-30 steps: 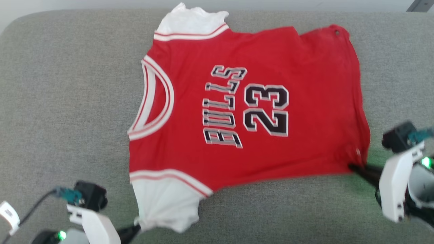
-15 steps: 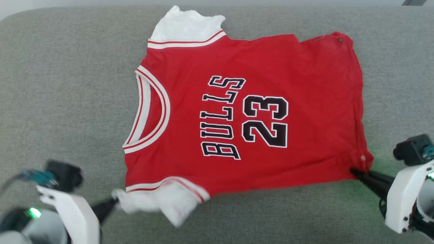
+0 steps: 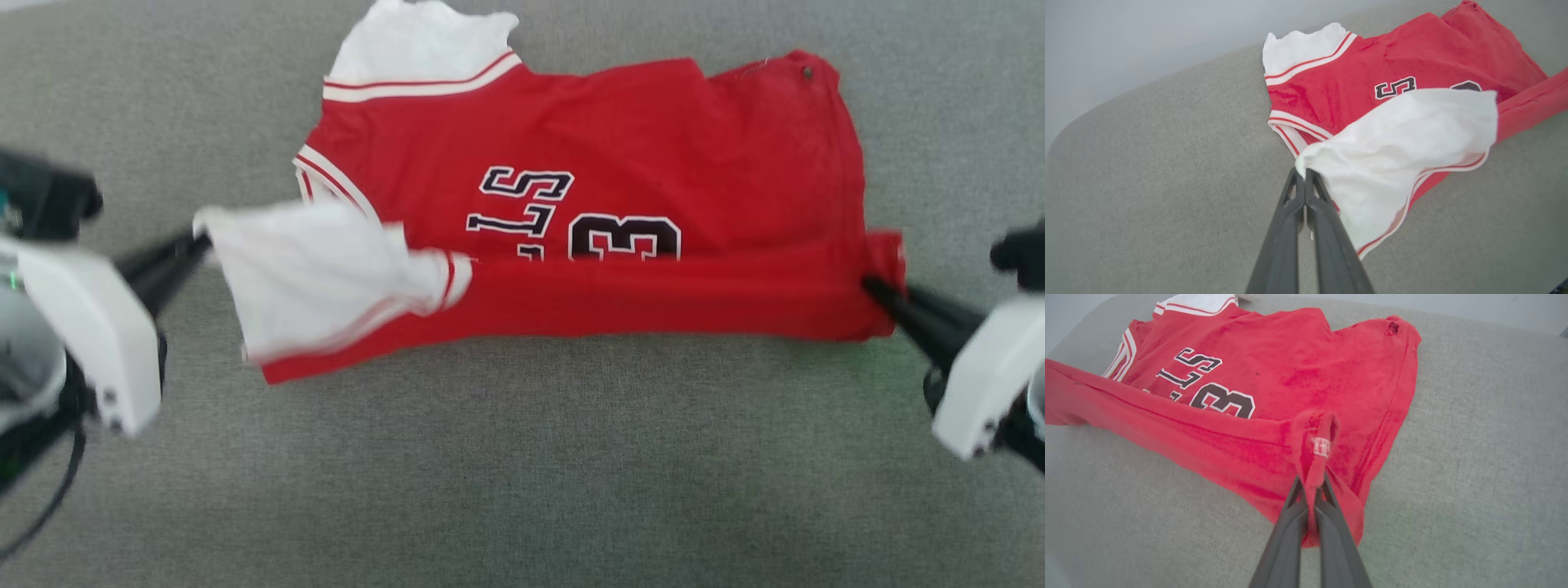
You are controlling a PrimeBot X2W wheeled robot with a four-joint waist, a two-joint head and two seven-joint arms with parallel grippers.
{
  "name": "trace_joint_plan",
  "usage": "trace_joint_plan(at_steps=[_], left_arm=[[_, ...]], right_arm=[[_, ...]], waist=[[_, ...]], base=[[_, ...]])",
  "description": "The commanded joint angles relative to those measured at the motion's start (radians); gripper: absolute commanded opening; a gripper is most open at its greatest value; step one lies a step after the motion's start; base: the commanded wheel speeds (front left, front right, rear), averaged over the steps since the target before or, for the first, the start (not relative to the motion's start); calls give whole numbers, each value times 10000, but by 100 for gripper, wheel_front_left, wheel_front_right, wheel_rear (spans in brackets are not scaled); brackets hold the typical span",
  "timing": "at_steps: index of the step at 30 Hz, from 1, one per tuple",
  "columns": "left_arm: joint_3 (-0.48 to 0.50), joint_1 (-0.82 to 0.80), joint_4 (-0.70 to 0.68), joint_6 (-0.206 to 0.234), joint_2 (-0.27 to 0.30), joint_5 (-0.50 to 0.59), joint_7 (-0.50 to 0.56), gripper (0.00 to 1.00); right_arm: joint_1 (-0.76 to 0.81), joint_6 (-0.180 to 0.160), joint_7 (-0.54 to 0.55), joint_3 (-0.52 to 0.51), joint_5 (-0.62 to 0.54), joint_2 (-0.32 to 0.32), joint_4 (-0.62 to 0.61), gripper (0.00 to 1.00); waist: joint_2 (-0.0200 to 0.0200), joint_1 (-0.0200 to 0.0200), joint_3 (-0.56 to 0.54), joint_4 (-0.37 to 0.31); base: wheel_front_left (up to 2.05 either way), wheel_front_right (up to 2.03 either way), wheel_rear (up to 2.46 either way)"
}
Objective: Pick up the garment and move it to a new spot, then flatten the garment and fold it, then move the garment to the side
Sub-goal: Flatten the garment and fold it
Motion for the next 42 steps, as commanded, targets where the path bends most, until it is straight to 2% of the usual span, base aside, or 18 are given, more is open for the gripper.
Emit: trace_joint_plan(at_steps=[1,7,13,16,22,23,25,26,28,29,30,35,42], left_arm=[[6,-167,105,-60,-73,118,57,0],[-466,-2029,2330,-1202,-1479,1003,546,0],[-941,-3315,4829,-2245,-2941,1433,488,0],[-1166,-3715,5942,-2576,-3490,1532,531,0],[-1456,-4204,7927,-2959,-4312,1311,633,0],[-1488,-4267,8191,-3004,-4436,1245,684,0],[-1567,-4400,8649,-3057,-4602,1204,767,0],[-1555,-4458,8853,-3093,-4691,1118,755,13],[-1532,-4543,9143,-3117,-4810,963,820,64],[-1563,-4606,9212,-3124,-4827,926,877,96],[-1556,-4688,9236,-3144,-4839,837,891,100],[-1536,-4689,9152,-3177,-4637,622,1185,100],[-1428,-4178,8122,-2675,-4000,331,1680,100]], right_arm=[[-155,-21,51,-32,-97,37,52,0],[-1700,-21,249,32,-819,529,947,0],[-2967,-21,454,409,-1368,1066,2468,0],[-3375,-21,542,647,-1487,1288,3149,0],[-3991,-21,628,1016,-1416,1576,4209,0],[-4071,-21,667,1139,-1428,1570,4346,7],[-4200,-21,706,1268,-1368,1568,4541,42],[-4277,-21,714,1313,-1376,1568,4626,67],[-4383,-21,720,1404,-1346,1581,4700,100],[-4428,-21,703,1427,-1340,1562,4694,100],[-4463,-21,667,1426,-1348,1525,4674,100],[-4316,-21,454,1217,-1278,1423,4284,100],[-3725,-14,-168,452,-1427,1428,3343,100]], waist=[[-1,0,120,-31],[-1,0,677,-91],[-1,0,1140,-137],[-1,0,1278,-159],[-1,0,1429,-171],[-1,0,1438,-172],[-1,0,1443,-173],[-1,0,1432,-174],[-1,0,1380,-178],[-1,0,1336,-179],[-1,0,1291,-177],[-1,0,964,-172],[-1,0,574,-164]], base=[[0,0,0],[0,0,0],[0,0,0],[0,0,0],[0,0,0],[0,0,0],[0,0,0],[0,0,0],[0,0,0],[0,0,0],[0,0,0],[0,0,0],[0,0,0]])
